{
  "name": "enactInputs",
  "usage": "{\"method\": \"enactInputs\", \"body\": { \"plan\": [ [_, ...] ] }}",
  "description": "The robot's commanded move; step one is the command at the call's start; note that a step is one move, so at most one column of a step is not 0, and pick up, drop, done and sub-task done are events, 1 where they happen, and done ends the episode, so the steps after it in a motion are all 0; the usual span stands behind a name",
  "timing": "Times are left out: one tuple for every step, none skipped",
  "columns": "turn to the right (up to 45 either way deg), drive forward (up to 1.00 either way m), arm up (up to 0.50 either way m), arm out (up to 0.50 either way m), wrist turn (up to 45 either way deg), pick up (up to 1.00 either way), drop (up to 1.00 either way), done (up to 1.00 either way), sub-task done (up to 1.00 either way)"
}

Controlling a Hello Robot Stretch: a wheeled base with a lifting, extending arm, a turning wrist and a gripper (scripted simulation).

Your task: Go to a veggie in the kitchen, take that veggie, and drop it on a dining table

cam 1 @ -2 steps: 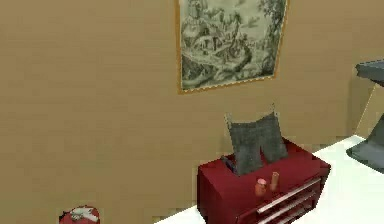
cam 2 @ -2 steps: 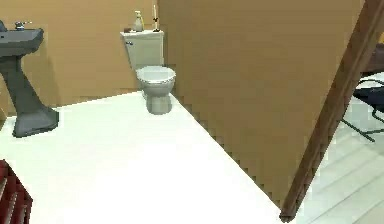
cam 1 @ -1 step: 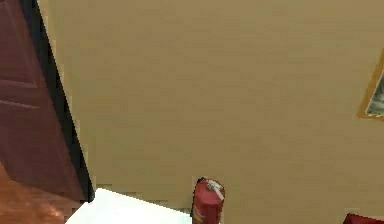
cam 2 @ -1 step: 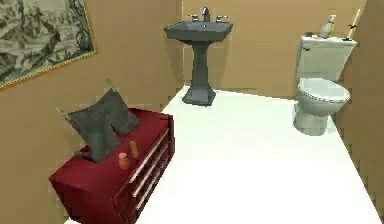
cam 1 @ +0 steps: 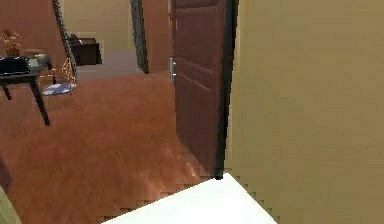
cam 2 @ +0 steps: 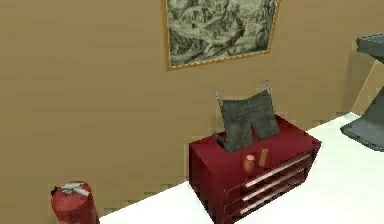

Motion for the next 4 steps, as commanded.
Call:
{"method": "enactInputs", "body": {
  "plan": [
    [-15.0, 0.0, 0.0, 0.0, 0.0, 0.0, 0.0, 0.0, 0.0],
    [0.0, 0.9, 0.0, 0.0, 0.0, 0.0, 0.0, 0.0, 0.0],
    [-6.0, 0.0, 0.0, 0.0, 0.0, 0.0, 0.0, 0.0, 0.0],
    [0.0, 1.0, 0.0, 0.0, 0.0, 0.0, 0.0, 0.0, 0.0]
  ]
}}
